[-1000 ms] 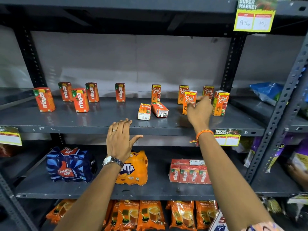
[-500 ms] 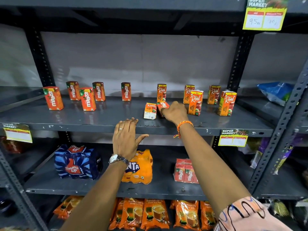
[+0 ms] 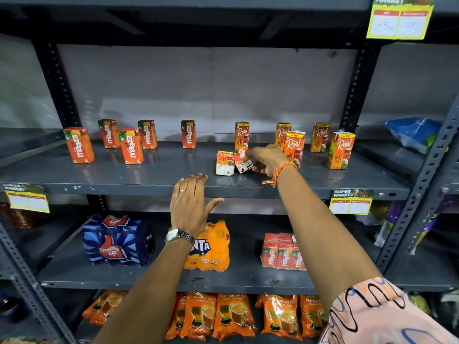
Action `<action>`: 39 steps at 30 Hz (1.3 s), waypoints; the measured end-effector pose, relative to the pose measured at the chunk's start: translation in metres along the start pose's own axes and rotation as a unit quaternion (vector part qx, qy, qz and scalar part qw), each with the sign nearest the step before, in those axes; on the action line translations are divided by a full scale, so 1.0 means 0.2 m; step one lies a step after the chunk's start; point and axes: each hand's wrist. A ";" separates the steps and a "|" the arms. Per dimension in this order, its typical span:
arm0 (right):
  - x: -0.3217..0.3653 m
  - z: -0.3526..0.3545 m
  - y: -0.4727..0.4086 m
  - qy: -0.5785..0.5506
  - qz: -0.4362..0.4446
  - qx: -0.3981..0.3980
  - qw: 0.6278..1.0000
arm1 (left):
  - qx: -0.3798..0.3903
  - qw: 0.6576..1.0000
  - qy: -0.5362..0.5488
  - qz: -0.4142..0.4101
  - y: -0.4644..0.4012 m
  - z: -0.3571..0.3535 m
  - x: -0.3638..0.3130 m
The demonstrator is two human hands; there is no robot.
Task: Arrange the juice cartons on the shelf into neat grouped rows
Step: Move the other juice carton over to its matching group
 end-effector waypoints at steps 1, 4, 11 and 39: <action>0.00 0.00 0.00 -0.013 -0.014 0.009 1.000 | 0.002 1.000 0.000 -0.001 0.00 0.00 0.00; -0.01 0.04 0.01 -0.089 -0.056 0.035 0.994 | 0.006 1.000 -0.002 0.001 0.00 0.00 0.00; -0.03 0.13 0.10 -0.300 -0.069 0.058 0.950 | 0.003 1.000 -0.010 0.000 0.00 -0.01 0.00; 0.05 0.33 0.53 -0.286 0.184 0.133 0.931 | 0.004 1.000 -0.008 -0.005 -0.01 0.03 0.02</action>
Point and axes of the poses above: each hand's wrist, its own y-axis away from the middle knuckle, its own z-axis out of the back of the hand, x = y × z, and after that the axes turned 9 degrees about -y, right-handed
